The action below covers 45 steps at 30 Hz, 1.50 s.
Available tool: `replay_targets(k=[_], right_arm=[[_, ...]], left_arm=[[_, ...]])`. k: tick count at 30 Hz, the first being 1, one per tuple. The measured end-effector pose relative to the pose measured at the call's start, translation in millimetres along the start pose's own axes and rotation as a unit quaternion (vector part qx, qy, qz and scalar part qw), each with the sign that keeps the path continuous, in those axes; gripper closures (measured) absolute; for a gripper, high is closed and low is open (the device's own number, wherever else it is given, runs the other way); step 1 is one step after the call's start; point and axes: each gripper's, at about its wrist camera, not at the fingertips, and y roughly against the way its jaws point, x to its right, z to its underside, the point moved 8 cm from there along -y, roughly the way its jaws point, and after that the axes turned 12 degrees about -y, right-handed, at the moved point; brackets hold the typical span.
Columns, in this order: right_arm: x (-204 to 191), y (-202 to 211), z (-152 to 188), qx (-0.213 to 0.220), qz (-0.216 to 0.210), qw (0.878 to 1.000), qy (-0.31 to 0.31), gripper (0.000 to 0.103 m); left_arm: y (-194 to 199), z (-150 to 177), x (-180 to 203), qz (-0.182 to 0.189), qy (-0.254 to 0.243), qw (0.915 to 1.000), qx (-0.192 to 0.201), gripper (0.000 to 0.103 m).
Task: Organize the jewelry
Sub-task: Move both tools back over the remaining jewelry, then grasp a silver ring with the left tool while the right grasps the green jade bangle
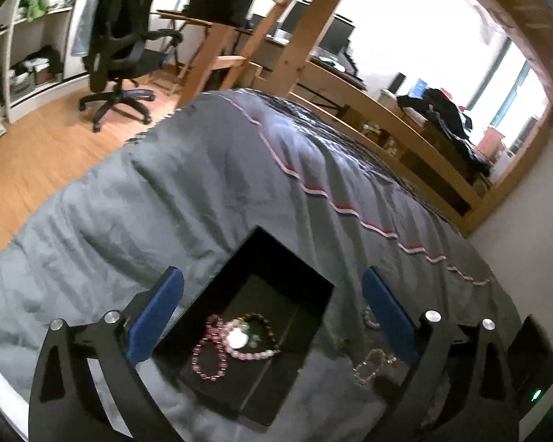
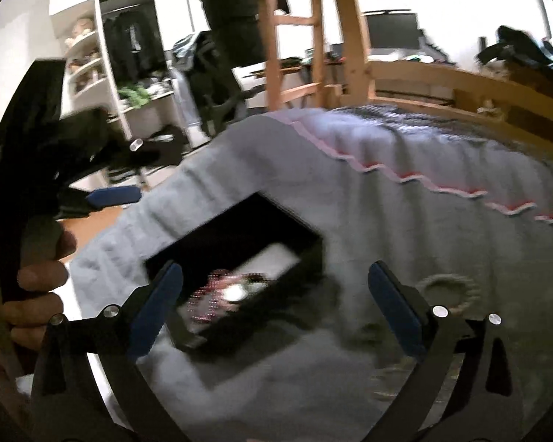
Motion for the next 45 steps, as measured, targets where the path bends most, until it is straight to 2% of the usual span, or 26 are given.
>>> replay_targets(k=[4, 8, 13, 18, 22, 24, 26, 27, 28, 29, 30, 32, 35, 37, 39, 41, 43, 45], right_arm=[[34.8, 29.0, -18.0, 0.026, 0.042, 0.999, -0.009, 0.004], [62.2, 53.7, -26.0, 0.041, 0.076, 0.996, -0.015, 0.004], [81.2, 76.3, -18.8, 0.034, 0.106, 0.994, -0.005, 0.004], [106.8, 98.7, 2.0, 0.013, 0.139, 0.99, 0.012, 0.004], [133.2, 99.1, 23.9, -0.022, 0.137, 0.99, -0.021, 0.004], [143.7, 91.6, 32.0, -0.04, 0.132, 0.989, -0.047, 0.004], [152.0, 80.6, 39.8, -0.062, 0.145, 0.986, -0.06, 0.004], [153.9, 75.0, 44.3, -0.073, 0.152, 0.984, -0.064, 0.009], [156.0, 70.4, 47.8, -0.083, 0.154, 0.982, -0.068, 0.02], [158.5, 65.1, 53.1, -0.096, 0.156, 0.981, -0.071, 0.026], [161.1, 61.3, 57.8, -0.106, 0.16, 0.979, -0.071, 0.029], [164.4, 52.9, 66.1, -0.124, 0.167, 0.976, -0.069, 0.035], [171.6, 37.5, 77.9, -0.151, 0.18, 0.969, -0.075, 0.035], [176.4, 29.9, 84.2, -0.163, 0.188, 0.965, -0.082, 0.027], [181.0, 22.0, 91.2, -0.177, 0.193, 0.961, -0.09, 0.026], [181.8, 15.1, 98.8, -0.194, 0.192, 0.958, -0.09, 0.025], [181.8, 11.6, 102.1, -0.2, 0.198, 0.956, -0.082, 0.016], [182.4, 8.3, 104.9, -0.205, 0.206, 0.954, -0.078, 0.014]], left_arm=[[-9.6, 8.0, 25.0, 0.026, -0.027, 0.9993, -0.01, 0.007], [-15.6, 16.5, 53.9, 0.033, -0.075, 0.9965, -0.016, 0.007], [-26.9, 32.2, 88.3, 0.05, -0.125, 0.9905, -0.026, 0.007], [-43.5, 50.9, 112.5, 0.06, -0.163, 0.9836, -0.049, 0.011], [-58.8, 68.6, 127.5, 0.073, -0.183, 0.9778, -0.071, 0.028], [-68.7, 80.1, 135.5, 0.073, -0.199, 0.9738, -0.083, 0.038], [-80.3, 91.4, 142.1, 0.069, -0.216, 0.9688, -0.101, 0.053], [-86.1, 96.9, 145.9, 0.066, -0.226, 0.9661, -0.107, 0.057], [-90.1, 100.5, 148.0, 0.064, -0.233, 0.9642, -0.11, 0.063], [-94.9, 105.1, 150.1, 0.061, -0.241, 0.9617, -0.116, 0.065], [-99.3, 108.9, 151.0, 0.055, -0.248, 0.9598, -0.121, 0.065], [-105.5, 112.7, 151.6, 0.052, -0.254, 0.9578, -0.124, 0.073], [-118.6, 118.5, 148.0, 0.06, -0.244, 0.9586, -0.134, 0.073], [-126.9, 123.2, 142.6, 0.065, -0.23, 0.9605, -0.142, 0.072], [-133.6, 125.5, 139.4, 0.065, -0.224, 0.9615, -0.145, 0.069], [-139.1, 125.5, 136.6, 0.061, -0.221, 0.963, -0.142, 0.058], [-141.8, 125.8, 137.2, 0.062, -0.219, 0.9636, -0.14, 0.05], [-144.5, 129.0, 137.9, 0.066, -0.22, 0.963, -0.141, 0.047]])
